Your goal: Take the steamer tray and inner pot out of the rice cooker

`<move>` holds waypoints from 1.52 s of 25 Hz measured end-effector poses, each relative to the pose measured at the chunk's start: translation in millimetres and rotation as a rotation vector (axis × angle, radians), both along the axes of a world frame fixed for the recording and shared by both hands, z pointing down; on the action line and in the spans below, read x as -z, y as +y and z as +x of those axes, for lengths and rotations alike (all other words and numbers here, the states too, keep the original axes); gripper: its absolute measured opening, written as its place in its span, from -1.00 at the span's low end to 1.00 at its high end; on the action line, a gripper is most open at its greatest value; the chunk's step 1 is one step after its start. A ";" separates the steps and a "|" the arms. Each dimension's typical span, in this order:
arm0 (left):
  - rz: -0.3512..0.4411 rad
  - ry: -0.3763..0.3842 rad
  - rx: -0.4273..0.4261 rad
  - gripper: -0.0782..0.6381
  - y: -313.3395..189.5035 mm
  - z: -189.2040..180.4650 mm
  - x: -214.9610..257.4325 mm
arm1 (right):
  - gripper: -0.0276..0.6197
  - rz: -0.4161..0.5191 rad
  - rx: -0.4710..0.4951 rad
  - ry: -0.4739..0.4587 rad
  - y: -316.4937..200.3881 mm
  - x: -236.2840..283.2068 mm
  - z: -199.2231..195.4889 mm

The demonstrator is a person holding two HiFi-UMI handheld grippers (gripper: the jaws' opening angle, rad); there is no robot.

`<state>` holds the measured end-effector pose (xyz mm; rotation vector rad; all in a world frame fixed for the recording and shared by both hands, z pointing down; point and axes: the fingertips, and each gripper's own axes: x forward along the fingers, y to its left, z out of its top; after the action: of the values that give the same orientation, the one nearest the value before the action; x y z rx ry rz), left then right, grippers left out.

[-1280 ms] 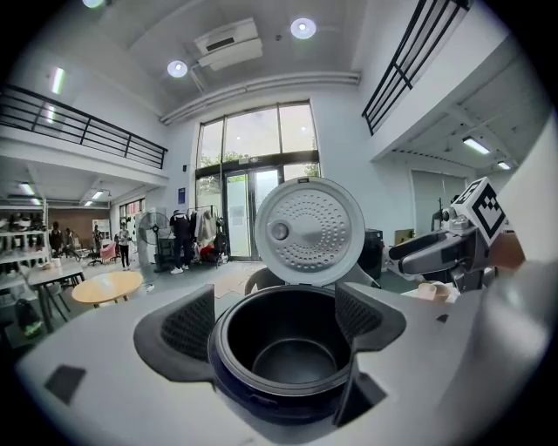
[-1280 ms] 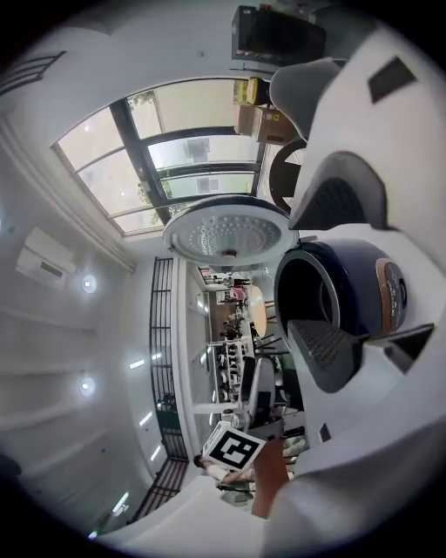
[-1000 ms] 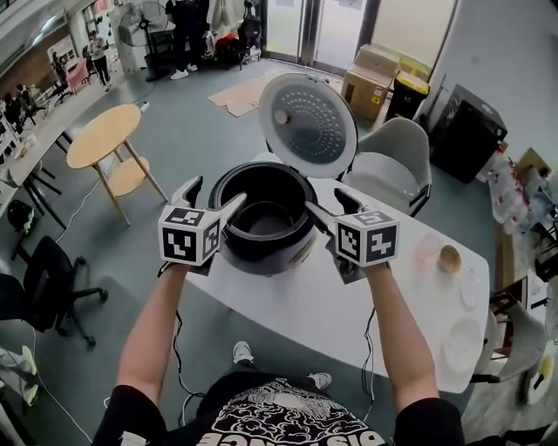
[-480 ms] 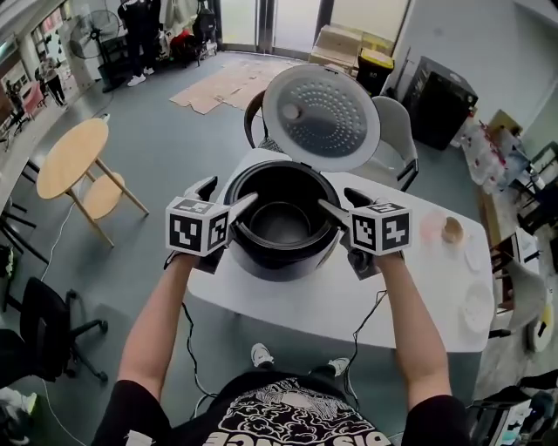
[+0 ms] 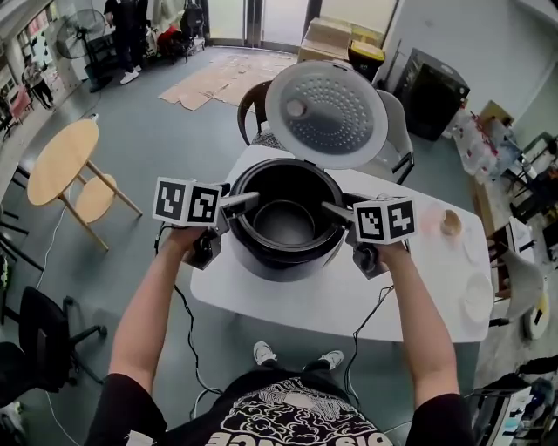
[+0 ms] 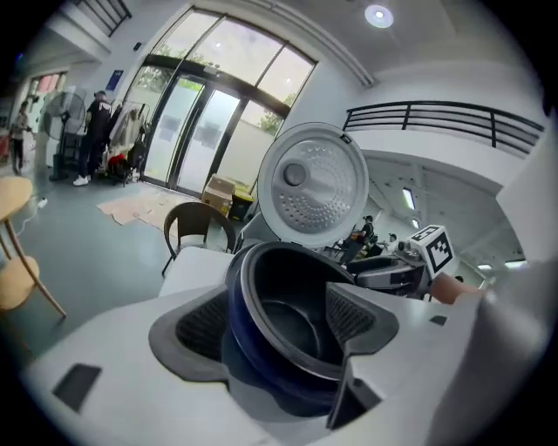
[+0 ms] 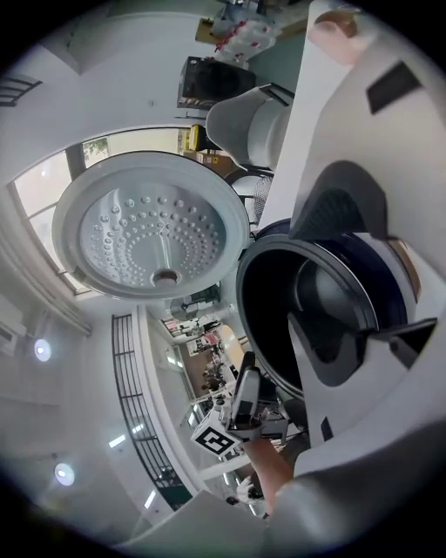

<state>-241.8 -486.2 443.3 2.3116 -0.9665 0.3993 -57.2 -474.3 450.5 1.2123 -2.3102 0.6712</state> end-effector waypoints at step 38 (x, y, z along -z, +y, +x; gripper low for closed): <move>-0.176 -0.102 0.115 -0.56 16.9 -29.2 -24.0 | -0.63 -0.197 -0.271 -0.128 9.3 -25.4 2.1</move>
<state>-271.0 -469.3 467.3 2.0838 -1.0643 0.5369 -55.0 -465.1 475.9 1.4367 -2.1364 1.0730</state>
